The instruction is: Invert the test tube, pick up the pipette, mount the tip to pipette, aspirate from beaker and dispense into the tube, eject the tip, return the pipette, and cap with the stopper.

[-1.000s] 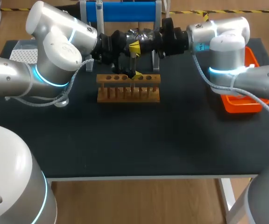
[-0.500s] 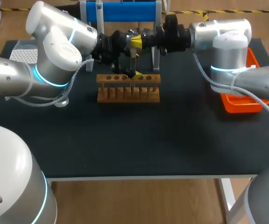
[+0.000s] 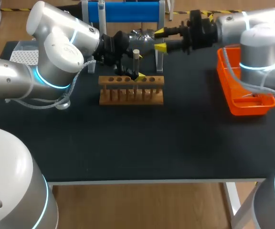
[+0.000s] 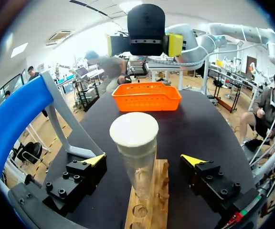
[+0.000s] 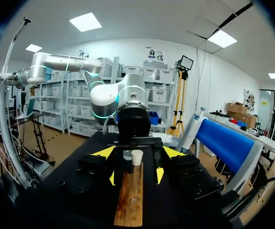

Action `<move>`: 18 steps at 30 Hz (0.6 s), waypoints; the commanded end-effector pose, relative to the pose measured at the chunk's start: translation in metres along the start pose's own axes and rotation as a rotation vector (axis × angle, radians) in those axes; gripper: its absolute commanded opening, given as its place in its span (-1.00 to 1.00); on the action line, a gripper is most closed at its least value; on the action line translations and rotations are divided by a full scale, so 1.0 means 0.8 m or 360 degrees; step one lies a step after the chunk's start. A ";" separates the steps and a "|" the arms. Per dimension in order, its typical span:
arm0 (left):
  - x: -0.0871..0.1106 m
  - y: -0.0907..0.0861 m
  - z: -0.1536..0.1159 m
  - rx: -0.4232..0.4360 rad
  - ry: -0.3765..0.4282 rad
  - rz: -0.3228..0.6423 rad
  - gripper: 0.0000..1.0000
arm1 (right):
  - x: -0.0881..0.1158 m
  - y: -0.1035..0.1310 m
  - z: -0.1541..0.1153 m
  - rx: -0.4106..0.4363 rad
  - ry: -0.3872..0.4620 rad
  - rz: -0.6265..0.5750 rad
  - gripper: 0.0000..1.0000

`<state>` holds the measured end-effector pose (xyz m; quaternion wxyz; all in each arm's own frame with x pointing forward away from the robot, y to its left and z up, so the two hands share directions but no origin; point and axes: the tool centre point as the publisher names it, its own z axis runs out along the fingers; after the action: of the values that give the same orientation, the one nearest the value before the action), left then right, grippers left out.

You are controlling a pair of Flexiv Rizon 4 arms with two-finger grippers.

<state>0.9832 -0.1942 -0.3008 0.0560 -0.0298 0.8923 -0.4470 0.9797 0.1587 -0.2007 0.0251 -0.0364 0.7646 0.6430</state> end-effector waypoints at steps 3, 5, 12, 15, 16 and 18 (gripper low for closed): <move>-0.002 -0.001 0.000 -0.0006 0.0009 -0.0002 1.00 | 0.030 -0.019 -0.049 0.0122 -0.0079 0.0003 1.00; -0.002 -0.001 0.000 -0.0006 0.0009 -0.0002 1.00 | 0.035 -0.031 -0.058 0.0143 -0.0084 0.0023 1.00; -0.002 -0.001 0.000 -0.0006 0.0009 -0.0002 1.00 | 0.046 -0.051 -0.067 0.0217 -0.0087 0.0035 1.00; -0.002 -0.001 0.000 -0.0006 0.0009 -0.0002 1.00 | 0.046 -0.051 -0.067 0.0217 -0.0087 0.0035 1.00; -0.002 -0.001 0.000 -0.0006 0.0009 -0.0002 1.00 | 0.046 -0.051 -0.067 0.0217 -0.0087 0.0035 1.00; -0.002 -0.001 0.000 -0.0006 0.0009 -0.0002 1.00 | 0.046 -0.051 -0.067 0.0217 -0.0087 0.0035 1.00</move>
<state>0.9832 -0.1942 -0.3008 0.0560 -0.0298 0.8923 -0.4470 0.9482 0.0977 -0.2357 0.0399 -0.0098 0.8054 0.5913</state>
